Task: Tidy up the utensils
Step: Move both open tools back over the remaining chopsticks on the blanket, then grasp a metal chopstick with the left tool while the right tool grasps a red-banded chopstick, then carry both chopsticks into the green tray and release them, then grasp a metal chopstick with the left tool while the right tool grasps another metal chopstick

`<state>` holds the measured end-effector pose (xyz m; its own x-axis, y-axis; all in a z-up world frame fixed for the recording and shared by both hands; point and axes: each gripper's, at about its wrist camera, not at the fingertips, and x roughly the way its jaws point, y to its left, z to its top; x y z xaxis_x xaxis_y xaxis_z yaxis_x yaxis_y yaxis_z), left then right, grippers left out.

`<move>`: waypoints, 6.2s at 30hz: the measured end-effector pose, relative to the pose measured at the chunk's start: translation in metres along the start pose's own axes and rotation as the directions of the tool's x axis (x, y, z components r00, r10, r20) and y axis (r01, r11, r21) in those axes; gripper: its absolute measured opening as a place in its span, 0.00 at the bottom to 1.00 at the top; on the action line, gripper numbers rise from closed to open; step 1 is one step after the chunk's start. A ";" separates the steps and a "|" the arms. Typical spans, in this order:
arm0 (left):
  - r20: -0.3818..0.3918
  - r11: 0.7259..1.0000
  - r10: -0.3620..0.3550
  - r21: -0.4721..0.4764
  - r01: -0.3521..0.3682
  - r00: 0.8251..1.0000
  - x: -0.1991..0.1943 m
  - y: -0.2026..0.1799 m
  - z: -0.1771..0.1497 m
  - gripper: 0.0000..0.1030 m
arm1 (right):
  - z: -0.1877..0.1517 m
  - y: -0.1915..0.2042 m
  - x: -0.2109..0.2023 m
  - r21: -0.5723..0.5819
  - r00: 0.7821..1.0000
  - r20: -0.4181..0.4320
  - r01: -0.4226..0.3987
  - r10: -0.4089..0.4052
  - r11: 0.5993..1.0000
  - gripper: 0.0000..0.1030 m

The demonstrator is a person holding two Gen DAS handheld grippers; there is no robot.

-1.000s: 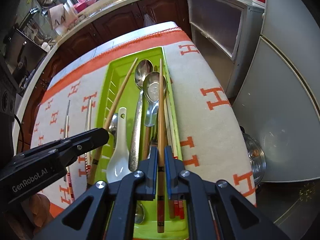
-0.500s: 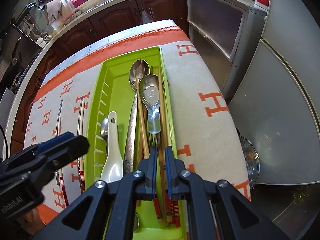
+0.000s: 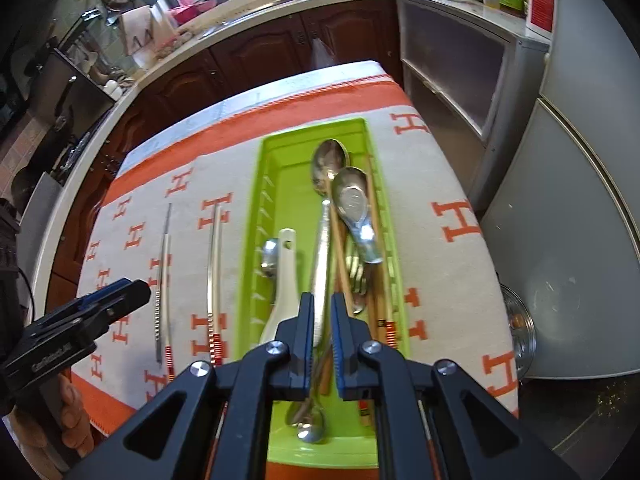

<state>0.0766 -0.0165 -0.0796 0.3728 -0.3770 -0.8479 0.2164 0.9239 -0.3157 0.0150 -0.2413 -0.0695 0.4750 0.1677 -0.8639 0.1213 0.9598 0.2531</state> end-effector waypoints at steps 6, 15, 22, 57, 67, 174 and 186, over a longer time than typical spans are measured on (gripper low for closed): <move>0.002 0.996 0.042 -0.082 -0.042 0.999 -0.006 0.042 -0.010 0.45 | -0.002 0.027 -0.007 -0.042 0.997 0.018 -0.069 0.070 0.997 0.08; -0.043 0.988 0.074 -0.131 -0.079 0.996 0.011 0.072 -0.025 0.45 | -0.011 0.072 0.011 -0.106 0.983 -0.040 -0.183 0.179 0.978 0.08; -0.062 0.990 0.082 -0.107 -0.088 0.995 0.027 0.068 -0.029 0.45 | -0.027 0.098 0.033 -0.164 0.979 -0.101 -0.194 0.180 0.967 0.08; 0.065 0.977 0.204 -0.073 -0.199 0.977 0.046 0.085 -0.013 0.04 | -0.057 0.142 0.083 -0.254 0.947 -0.245 -0.269 0.207 0.929 0.23; 0.050 0.979 0.167 -0.124 -0.160 0.985 0.026 0.105 -0.033 0.04 | -0.067 0.169 0.088 -0.419 0.990 -0.119 -0.120 0.076 0.900 0.21; 0.024 0.986 0.087 -0.144 -0.083 0.996 0.007 0.099 -0.033 0.03 | -0.029 0.129 0.091 -0.246 0.990 -0.095 0.082 -0.108 0.966 0.08; 0.011 0.987 0.041 -0.155 -0.039 0.999 0.005 0.091 -0.032 0.03 | -0.034 0.118 0.093 -0.209 0.995 -0.087 0.028 -0.047 0.978 0.05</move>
<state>0.0690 0.0675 -0.1261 0.3909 -0.3394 -0.8556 0.0590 0.9369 -0.3447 0.0443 -0.1045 -0.1345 0.3916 0.1416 -0.9092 -0.0503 0.9899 0.1325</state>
